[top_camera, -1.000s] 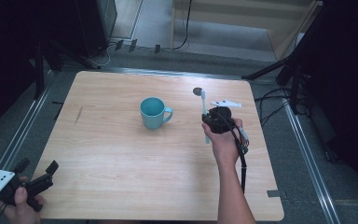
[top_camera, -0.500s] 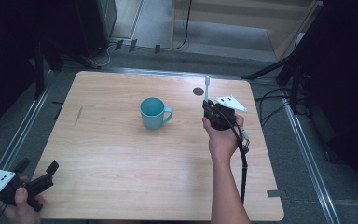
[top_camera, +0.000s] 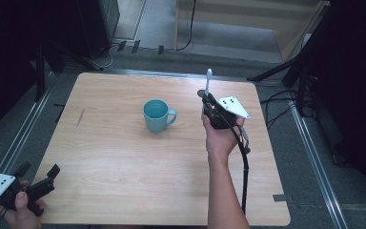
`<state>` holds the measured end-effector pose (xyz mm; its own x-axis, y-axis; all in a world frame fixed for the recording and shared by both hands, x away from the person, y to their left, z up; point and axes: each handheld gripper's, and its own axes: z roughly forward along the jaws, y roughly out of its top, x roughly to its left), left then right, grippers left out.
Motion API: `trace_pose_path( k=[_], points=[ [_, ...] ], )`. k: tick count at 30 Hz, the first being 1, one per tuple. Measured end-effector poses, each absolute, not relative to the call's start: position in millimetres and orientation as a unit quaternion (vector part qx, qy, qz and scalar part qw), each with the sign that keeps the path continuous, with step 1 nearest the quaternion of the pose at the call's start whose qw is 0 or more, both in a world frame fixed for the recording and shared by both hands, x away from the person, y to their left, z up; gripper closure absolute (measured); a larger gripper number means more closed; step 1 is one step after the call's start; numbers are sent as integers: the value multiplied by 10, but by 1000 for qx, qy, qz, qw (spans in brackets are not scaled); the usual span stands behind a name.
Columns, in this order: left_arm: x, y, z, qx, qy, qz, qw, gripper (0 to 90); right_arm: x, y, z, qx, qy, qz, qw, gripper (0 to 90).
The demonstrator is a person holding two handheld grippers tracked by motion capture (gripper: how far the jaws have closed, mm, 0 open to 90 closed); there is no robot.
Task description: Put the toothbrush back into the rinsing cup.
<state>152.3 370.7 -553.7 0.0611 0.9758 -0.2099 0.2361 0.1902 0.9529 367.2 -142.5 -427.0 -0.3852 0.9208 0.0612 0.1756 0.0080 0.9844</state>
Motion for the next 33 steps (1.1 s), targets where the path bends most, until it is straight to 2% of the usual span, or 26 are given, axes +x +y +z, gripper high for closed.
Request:
trace_pose_path(
  k=[33],
  points=[
    [1526,3691,-5533,525,577,367,507,0,3790,-533,-4218,377,639,606,286,802]
  ],
)
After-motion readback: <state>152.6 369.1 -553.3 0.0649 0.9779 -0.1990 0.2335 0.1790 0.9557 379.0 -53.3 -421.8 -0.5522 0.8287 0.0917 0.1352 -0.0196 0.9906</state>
